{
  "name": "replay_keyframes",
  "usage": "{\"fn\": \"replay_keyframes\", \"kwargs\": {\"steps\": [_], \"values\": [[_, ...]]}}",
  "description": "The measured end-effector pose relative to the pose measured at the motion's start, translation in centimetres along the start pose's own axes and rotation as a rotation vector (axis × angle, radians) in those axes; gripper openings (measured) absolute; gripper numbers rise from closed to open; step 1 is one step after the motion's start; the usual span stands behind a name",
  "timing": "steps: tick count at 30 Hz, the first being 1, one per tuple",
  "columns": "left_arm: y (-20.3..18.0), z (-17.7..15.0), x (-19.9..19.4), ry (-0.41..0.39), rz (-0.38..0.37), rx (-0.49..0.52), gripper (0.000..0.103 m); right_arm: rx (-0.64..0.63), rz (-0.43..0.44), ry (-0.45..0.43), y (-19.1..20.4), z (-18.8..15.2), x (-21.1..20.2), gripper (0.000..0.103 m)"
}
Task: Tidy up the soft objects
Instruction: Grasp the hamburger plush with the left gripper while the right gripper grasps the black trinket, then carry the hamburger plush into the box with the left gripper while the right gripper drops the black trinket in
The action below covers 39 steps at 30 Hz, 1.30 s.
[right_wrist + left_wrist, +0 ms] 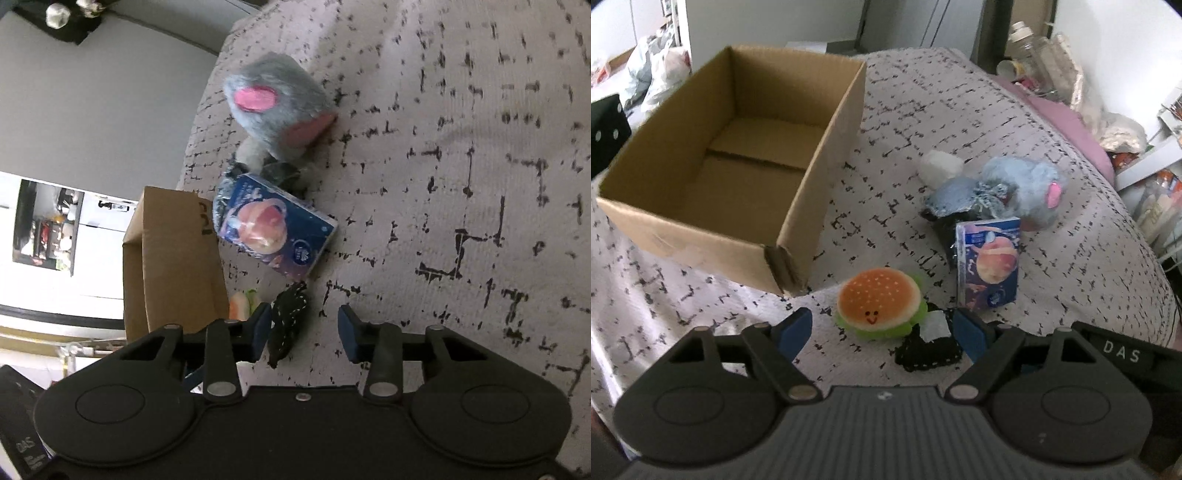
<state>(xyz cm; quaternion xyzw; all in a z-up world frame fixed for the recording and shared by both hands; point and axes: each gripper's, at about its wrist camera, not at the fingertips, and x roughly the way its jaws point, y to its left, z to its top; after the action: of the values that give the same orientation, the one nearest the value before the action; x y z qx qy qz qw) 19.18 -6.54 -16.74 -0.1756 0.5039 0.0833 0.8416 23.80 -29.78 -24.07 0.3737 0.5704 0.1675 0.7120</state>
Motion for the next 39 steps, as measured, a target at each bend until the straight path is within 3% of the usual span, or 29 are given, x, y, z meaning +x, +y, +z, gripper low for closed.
{"fn": "replay_keyframes", "kwargs": {"steps": [8,12,17,22,30,39], "values": [[0.2,0.0,2.2,0.025,0.02,-0.049,0.083,0.063,0.082,0.041,-0.6,0.5,1.5,0.037],[0.2,0.0,3.1,0.029,0.025,-0.082,0.082,0.075,0.081,0.047,-1.0,0.6,2.2,0.021],[0.5,-0.3,3.7,0.03,-0.014,-0.133,0.06,0.08,0.069,0.041,-1.4,0.5,2.2,0.009],[0.7,-0.6,3.2,0.005,-0.03,-0.148,0.049,0.042,0.068,0.023,-1.1,0.3,1.5,0.007],[1.2,-1.2,0.8,-0.035,-0.058,-0.145,0.048,-0.007,0.073,-0.027,-0.1,-0.3,-0.3,0.007],[0.6,-1.4,-2.9,-0.065,-0.04,-0.059,0.049,-0.068,0.072,-0.08,1.6,-1.6,-2.7,0.007]]}}
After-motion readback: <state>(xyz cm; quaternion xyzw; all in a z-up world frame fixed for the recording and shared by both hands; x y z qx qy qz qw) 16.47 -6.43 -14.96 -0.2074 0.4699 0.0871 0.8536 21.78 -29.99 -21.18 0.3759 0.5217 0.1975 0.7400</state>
